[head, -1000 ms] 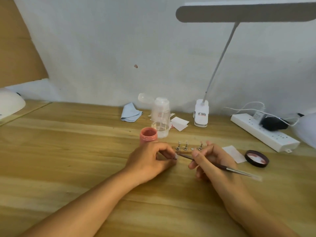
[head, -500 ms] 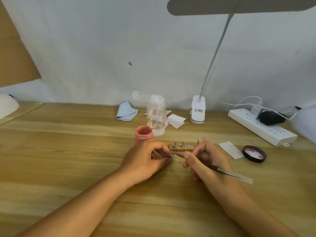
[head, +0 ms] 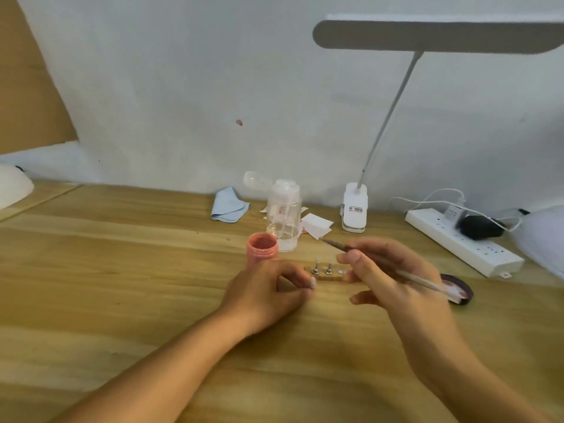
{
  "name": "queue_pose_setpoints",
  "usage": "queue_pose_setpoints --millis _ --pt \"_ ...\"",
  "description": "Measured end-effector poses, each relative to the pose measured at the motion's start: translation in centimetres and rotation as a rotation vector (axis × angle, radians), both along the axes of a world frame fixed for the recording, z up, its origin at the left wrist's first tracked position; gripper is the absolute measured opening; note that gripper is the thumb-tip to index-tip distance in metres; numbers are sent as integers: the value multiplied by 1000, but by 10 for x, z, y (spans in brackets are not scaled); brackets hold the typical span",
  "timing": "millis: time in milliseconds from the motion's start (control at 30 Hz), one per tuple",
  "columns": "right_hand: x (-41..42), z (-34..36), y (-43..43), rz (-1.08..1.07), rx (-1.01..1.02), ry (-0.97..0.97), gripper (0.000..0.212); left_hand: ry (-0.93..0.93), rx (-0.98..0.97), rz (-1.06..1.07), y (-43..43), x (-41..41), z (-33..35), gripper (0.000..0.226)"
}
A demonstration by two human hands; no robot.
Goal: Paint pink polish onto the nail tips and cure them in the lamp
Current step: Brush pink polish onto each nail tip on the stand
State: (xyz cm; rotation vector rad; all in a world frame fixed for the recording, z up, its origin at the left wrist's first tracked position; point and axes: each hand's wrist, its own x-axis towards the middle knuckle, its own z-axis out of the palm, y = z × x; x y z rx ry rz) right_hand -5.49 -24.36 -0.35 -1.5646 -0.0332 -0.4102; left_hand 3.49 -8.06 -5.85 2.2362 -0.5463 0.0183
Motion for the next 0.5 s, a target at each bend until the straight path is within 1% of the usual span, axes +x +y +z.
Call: queue_pose_setpoints --millis 67,100,200,233,333,400,500 --pt "10 12 8 42 -57 47 15 -13 27 -13 0 -2 1 12" --pt "18 19 11 43 -106 67 14 -24 40 -15 -1 -3 2 13" --pt "52 34 22 24 -287 142 3 -41 56 5 -3 -2 4 16" --pt "64 36 27 21 -367 148 3 -42 53 11 -3 -2 4 16" --pt "89 32 42 0 -631 169 13 -50 51 4 -2 -1 2 16" --pt "98 23 47 -40 -783 162 15 -58 51 -5 -4 -1 1 16" --pt "103 13 54 -56 -879 137 10 -72 60 18 -6 -1 0 17"
